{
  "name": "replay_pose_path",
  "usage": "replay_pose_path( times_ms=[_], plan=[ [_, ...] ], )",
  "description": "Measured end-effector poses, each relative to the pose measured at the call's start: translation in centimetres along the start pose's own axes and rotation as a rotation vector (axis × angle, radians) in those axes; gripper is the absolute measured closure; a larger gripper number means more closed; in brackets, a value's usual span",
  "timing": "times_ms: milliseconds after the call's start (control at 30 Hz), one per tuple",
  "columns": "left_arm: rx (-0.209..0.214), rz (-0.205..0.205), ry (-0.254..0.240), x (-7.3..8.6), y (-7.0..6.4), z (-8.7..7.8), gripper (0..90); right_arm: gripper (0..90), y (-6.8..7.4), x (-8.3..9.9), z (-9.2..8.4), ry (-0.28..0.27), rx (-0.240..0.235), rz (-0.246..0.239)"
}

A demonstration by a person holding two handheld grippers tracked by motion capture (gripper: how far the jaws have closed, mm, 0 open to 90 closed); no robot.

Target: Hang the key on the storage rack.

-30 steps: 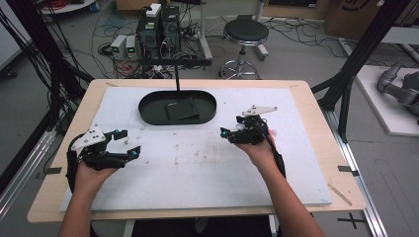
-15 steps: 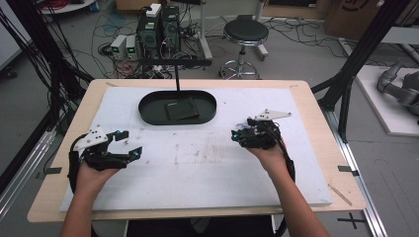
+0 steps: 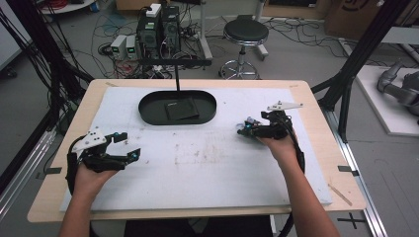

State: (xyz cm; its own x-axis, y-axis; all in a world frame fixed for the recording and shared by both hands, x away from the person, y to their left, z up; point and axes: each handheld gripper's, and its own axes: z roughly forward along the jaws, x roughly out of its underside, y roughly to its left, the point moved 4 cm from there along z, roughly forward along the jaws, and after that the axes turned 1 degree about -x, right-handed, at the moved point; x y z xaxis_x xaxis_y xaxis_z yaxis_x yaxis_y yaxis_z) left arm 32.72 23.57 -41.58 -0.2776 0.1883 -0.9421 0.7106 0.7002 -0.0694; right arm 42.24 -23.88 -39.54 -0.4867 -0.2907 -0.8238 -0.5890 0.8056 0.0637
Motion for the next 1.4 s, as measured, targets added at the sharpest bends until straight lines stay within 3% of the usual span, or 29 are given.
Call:
replay_pose_path(
  times_ms=[300, 467, 767, 933, 967, 1133, 1400],
  plan=[
    [0.001, 0.002, 0.013, 0.2, -0.1, 0.2, 17.2, 18.8, -2.1, 0.6, 0.8, 0.064, 0.027, -0.020],
    [-0.003, 0.001, 0.013, 0.3, -0.1, 0.1, 17.2, 18.8, -2.9, 1.6, 2.2, 0.136, 0.019, -0.049],
    [-0.008, 0.000, 0.010, 0.4, 0.1, -0.2, 17.2, 18.9, -2.7, 2.8, 4.1, 0.253, 0.043, -0.125],
    [-0.012, 0.001, 0.011, 0.4, 0.1, -0.4, 17.2, 19.8, -3.0, 3.9, 5.0, 0.321, 0.053, -0.137],
    [-0.014, -0.002, 0.009, 0.5, 0.1, -0.5, 17.2, 26.8, -3.1, 4.1, 5.1, 0.335, 0.036, -0.132],
    [-0.017, -0.004, 0.010, 0.5, 0.2, -0.6, 17.2, 34.3, -3.0, 3.9, 4.8, 0.333, 0.039, -0.147],
    [-0.015, -0.002, 0.011, 0.5, 0.1, -0.6, 17.2, 34.5, -2.4, 1.8, 3.0, 0.203, 0.005, -0.116]
  ],
)
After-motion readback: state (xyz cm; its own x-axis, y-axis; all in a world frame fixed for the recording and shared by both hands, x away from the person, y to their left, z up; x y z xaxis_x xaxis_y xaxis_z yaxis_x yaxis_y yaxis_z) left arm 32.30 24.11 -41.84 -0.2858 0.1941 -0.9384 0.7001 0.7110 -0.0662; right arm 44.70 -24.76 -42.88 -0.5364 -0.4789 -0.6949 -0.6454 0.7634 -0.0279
